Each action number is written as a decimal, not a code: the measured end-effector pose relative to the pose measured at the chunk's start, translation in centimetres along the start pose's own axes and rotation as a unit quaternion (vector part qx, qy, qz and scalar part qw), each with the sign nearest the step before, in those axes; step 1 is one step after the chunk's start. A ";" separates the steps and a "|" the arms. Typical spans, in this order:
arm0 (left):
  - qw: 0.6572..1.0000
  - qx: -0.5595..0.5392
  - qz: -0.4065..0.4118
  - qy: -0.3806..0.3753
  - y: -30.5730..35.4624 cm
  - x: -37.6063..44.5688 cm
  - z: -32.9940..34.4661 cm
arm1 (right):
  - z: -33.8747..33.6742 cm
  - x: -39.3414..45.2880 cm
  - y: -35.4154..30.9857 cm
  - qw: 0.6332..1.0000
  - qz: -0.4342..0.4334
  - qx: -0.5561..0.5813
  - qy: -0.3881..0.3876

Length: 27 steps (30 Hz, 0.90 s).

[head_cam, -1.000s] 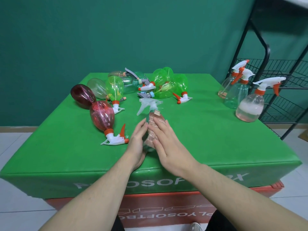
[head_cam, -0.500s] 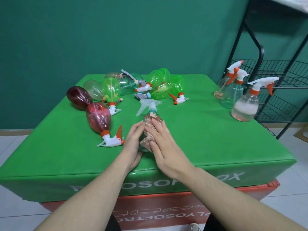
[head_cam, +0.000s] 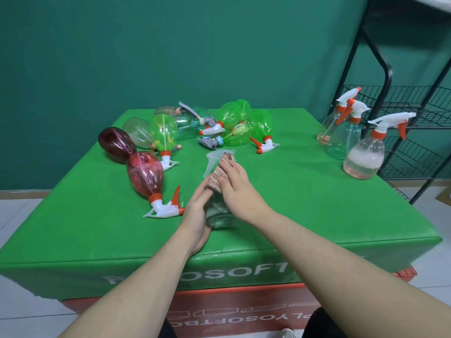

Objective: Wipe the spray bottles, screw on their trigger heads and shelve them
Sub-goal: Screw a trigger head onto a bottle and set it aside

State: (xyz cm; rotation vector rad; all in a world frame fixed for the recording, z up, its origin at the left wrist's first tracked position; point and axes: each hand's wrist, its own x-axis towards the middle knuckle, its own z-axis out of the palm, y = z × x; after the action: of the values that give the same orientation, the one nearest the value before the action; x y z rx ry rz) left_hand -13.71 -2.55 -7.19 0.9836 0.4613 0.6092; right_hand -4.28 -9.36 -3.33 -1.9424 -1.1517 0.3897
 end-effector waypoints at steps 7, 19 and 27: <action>1.000 -0.006 -0.002 0.006 -0.1 0.0 0.0 | 0.9 -1.4 0.4 1.000 -0.015 0.006 0.022; 0.999 -0.032 -0.003 0.037 0.3 0.0 0.2 | 0.3 -7.0 2.6 0.986 -0.140 -0.084 -0.033; 0.999 -0.005 -0.011 0.042 0.5 -0.7 0.5 | 0.3 -7.5 3.0 0.980 -0.170 -0.102 -0.011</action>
State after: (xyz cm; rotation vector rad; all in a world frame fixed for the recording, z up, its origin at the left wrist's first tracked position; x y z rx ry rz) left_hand -14.04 -3.10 -6.44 0.9452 0.5426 0.6331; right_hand -6.79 -16.20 -6.89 -1.8653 -1.5583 0.1133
